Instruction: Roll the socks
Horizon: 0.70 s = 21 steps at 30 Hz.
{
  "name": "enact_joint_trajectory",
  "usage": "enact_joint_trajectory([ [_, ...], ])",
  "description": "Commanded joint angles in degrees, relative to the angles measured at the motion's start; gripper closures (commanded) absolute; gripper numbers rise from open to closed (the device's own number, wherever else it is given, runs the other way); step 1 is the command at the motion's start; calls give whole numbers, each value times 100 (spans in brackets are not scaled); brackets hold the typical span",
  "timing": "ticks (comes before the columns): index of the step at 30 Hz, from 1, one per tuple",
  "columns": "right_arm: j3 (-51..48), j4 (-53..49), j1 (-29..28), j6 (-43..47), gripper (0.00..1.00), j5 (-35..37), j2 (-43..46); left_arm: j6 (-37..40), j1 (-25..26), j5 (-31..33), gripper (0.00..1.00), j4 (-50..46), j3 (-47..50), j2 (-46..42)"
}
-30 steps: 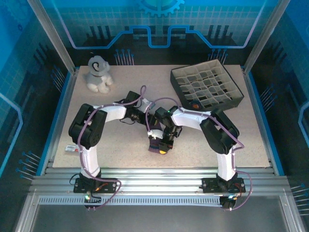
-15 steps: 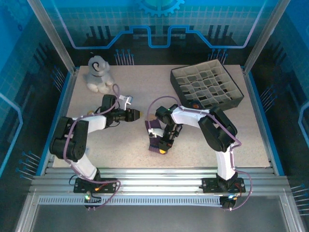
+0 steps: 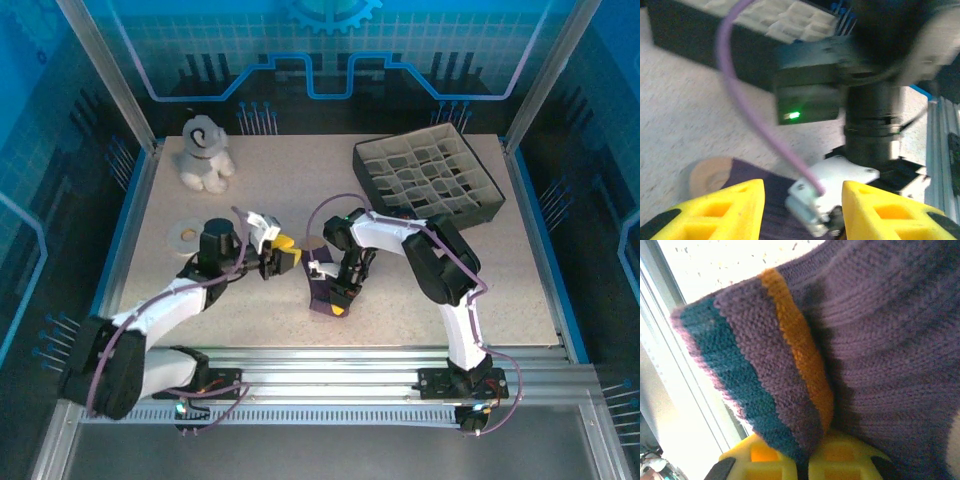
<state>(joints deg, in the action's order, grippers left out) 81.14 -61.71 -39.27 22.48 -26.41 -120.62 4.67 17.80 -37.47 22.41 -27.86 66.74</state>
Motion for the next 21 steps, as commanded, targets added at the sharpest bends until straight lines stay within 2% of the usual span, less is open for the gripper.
enact_joint_trajectory([
  [1,-152,93,173,-9,100,1279,-484,1412,677,726,57,-620,237,-785],
  [7,-160,37,261,50,100,1279,-541,2569,2182,2265,56,-1412,684,-1868],
  [12,-103,39,285,57,100,1290,-598,3321,3101,3003,53,-2026,661,-1453],
  [15,-75,38,283,64,100,1296,-611,3603,3299,3191,51,-1916,552,-892],
  [21,-55,27,286,76,100,1339,-579,3839,3279,3319,44,-975,397,221],
])
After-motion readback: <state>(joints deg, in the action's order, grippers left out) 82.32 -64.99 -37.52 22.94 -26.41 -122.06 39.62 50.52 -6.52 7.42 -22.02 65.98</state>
